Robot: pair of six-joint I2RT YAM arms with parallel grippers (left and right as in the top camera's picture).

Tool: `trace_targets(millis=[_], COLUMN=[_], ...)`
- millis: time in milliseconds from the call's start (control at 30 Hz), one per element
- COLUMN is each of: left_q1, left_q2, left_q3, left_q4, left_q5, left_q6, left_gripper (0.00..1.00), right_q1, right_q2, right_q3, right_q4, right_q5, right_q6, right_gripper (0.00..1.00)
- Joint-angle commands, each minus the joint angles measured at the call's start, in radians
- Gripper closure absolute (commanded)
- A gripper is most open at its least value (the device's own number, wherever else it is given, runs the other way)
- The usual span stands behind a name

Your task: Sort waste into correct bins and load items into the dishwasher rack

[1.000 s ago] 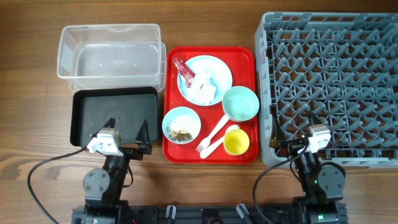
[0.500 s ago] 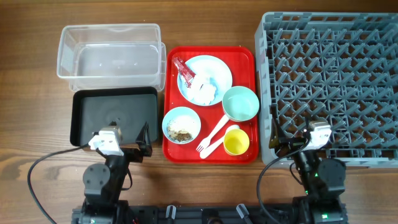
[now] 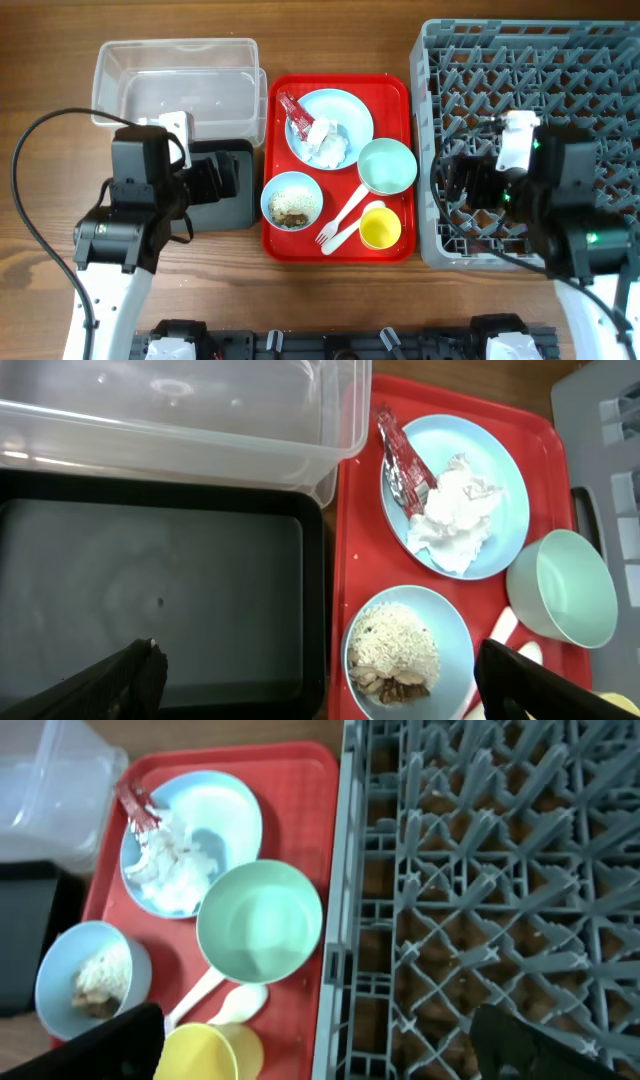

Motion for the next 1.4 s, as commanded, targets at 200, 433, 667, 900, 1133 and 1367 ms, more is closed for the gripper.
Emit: trace_targets(millis=[200,433,667,900,1133,1367], left_q1=[-0.092,-0.37,-0.4,-0.376,-0.116,-0.003], left_q2=[0.233,0.705,0.801,0.589,0.412,0.496], left_q3=[0.028,0.028,0.028,0.028,0.028,0.035], left_q4=[0.443,0.712,0.714,0.718,0.719,0.744], left_q5=[0.032,-0.038,-0.039,-0.123,-0.267,-0.151], left_q6=[0.024,0.02,0.02,0.02,0.02,0.01], left_gripper=[0.0,0.04,0.73,0.96,0.96,0.5], right_q1=[-0.003,-0.003,-0.003,-0.003,-0.003,-0.003], right_q2=[0.032,0.032,0.032,0.032,0.032,0.032], right_q3=[0.028,0.028,0.028,0.028,0.028,0.028], right_q4=[0.022,0.022,0.019,0.018,0.018,0.018], right_q5=[-0.036,-0.036,-0.036,-0.036,-0.036,-0.036], right_q6=[-0.025,-0.025,-0.025,-0.026,-0.026,-0.026], right_gripper=[0.0,0.0,0.0,0.0,0.0,0.0])
